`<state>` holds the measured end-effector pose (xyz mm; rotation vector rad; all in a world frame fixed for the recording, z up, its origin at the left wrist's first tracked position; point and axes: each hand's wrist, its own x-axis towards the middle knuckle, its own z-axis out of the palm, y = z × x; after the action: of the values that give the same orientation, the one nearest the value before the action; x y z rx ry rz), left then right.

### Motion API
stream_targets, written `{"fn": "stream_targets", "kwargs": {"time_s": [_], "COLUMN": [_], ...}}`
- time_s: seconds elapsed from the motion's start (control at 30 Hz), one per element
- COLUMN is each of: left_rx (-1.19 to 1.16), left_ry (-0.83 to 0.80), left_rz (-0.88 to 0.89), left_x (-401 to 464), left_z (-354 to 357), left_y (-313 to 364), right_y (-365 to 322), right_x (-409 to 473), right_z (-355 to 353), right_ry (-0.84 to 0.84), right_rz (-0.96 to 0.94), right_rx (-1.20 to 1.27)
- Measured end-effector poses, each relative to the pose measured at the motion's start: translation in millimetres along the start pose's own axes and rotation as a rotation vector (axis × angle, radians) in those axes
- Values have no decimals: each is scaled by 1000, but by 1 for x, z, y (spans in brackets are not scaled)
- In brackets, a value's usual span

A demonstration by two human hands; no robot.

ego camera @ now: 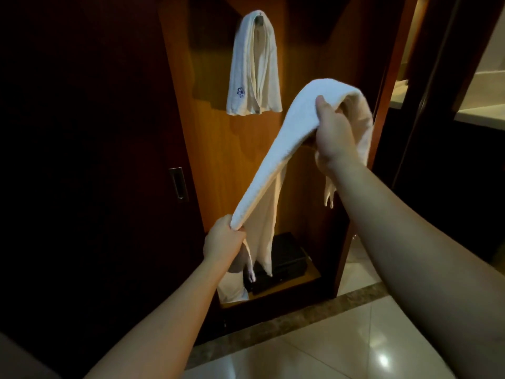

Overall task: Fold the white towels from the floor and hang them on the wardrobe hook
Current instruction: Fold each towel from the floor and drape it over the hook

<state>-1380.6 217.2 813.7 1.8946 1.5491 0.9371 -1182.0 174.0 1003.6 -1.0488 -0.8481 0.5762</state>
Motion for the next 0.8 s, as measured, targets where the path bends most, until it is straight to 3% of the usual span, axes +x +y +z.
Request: {"fn": "stream_targets", "kwargs": {"time_s": [0.17,0.37,0.5,0.6,0.67,0.7,0.8], "left_rx": [169,398,465,565,423,237,-556], "left_ry": [61,59,-58,-238,-431,-529,-745], "left_rz": [32,104,-116,-339,-398,-388,-293], "left_x": [9,24,26,22,15,11,-5], "left_z": [-22,-33,-30,-28,-27,-26,-20], "left_y": [-21,-34,-21,0,17,25,48], "right_y": [25,41,35,29,27,25,21], "right_x": [10,1,-1,-4,-7,-9,-12], "right_z": [-16,-3,14,26,34,38,51], "right_ry": [154,196,145,91,78,65,34], "right_rz": [156,312,287,267,263,261,263], "right_rx": [113,309,373,416,445,456,471]}}
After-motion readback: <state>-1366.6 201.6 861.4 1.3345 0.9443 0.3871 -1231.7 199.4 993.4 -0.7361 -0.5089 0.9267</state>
